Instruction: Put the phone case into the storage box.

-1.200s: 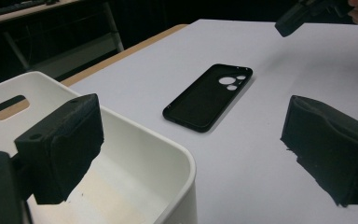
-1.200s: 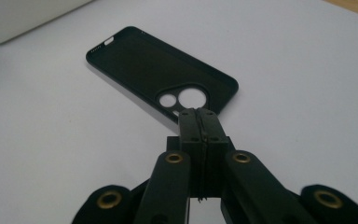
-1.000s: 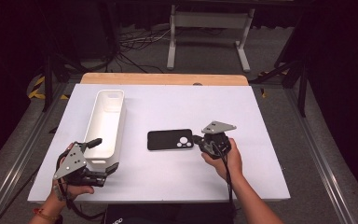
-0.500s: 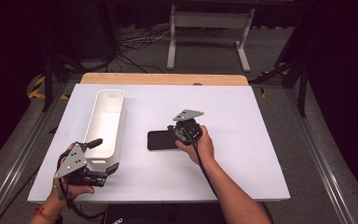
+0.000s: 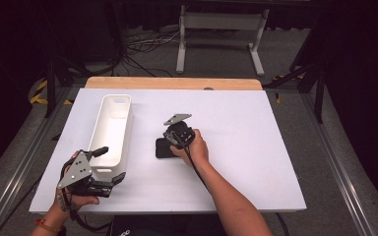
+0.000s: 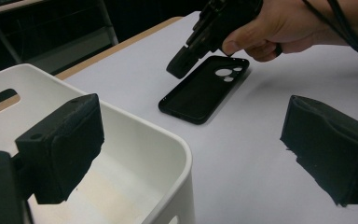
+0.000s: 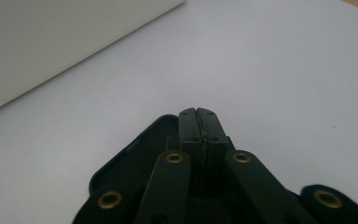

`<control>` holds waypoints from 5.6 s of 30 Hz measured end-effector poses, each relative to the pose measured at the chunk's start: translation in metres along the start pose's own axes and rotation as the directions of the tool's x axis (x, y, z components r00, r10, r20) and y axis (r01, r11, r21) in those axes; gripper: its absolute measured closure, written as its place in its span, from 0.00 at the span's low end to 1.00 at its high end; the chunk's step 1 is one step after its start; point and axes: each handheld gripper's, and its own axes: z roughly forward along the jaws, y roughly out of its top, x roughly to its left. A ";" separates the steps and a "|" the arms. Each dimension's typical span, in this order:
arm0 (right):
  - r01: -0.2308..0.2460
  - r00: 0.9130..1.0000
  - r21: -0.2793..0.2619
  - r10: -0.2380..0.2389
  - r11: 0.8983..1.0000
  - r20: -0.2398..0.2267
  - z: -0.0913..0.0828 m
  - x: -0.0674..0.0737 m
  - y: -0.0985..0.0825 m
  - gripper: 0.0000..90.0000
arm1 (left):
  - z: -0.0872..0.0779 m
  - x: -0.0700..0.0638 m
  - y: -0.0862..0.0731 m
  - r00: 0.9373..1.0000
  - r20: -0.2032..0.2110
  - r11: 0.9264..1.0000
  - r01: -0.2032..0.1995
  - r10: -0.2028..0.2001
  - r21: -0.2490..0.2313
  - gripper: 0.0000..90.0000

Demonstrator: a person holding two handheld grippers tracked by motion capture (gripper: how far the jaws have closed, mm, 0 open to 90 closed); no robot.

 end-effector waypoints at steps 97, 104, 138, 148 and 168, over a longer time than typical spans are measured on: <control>0.076 0.995 -0.068 -0.080 0.995 -0.067 -0.103 -0.002 -0.084 0.74 | 0.012 -0.006 -0.001 0.999 0.033 0.999 -0.023 0.022 0.044 0.08; 0.046 0.999 -0.113 -0.048 0.993 -0.012 -0.117 -0.019 -0.085 0.65 | 0.012 -0.004 0.000 0.999 0.022 0.999 -0.028 0.027 0.037 0.08; -0.150 0.988 -0.102 0.147 0.983 -0.035 -0.110 -0.077 -0.065 0.15 | 0.011 -0.006 -0.001 0.999 0.029 0.999 -0.027 0.026 0.042 0.07; -0.110 0.993 0.006 0.110 0.994 0.053 -0.085 -0.081 -0.051 0.12 | 0.013 -0.008 -0.002 0.999 0.034 0.999 -0.027 0.025 0.047 0.06; -0.145 0.981 0.126 0.126 0.981 0.147 -0.033 -0.095 -0.038 0.40 | 0.015 -0.009 -0.004 0.998 0.049 0.997 -0.038 0.035 0.061 0.07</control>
